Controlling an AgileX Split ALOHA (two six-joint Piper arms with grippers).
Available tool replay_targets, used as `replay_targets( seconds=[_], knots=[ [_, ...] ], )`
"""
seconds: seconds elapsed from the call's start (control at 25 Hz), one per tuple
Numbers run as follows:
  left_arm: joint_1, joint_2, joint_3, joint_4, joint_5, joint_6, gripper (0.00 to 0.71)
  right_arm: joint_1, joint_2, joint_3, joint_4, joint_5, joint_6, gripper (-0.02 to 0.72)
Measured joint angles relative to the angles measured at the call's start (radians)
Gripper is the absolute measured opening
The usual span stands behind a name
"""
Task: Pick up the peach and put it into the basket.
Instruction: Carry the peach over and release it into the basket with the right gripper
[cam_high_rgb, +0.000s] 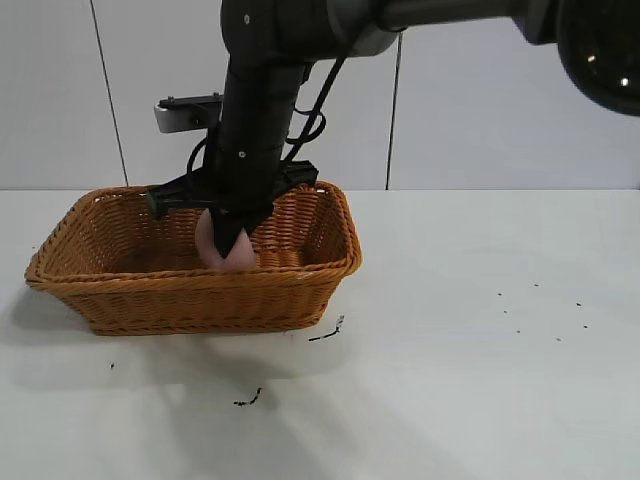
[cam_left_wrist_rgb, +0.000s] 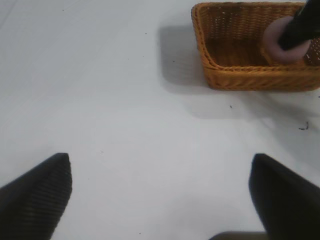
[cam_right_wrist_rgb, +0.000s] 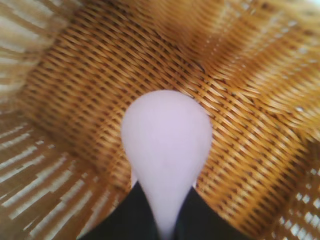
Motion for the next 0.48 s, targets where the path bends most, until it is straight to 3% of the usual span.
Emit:
replay_targets(
  seconds=[0.04,0.16,0.36,0.48],
  knots=[
    [0.000,0.000,0.000,0.000,0.000,0.000,0.693,0.000,0.000,-0.008,0.000,0.009,0.000,0.536],
    [0.000,0.000,0.000,0.000,0.000,0.000,0.693,0.000,0.000,-0.065,0.000,0.042,0.000,0.655],
    [0.000,0.000,0.000,0.000,0.000,0.000,0.693,-0.001,-0.006,-0.260,0.000,0.137,-0.008,0.688],
    [0.000,0.000,0.000,0.000,0.000,0.000,0.693,-0.006,-0.033,-0.309,-0.002,0.150,-0.009,0.688]
  ],
)
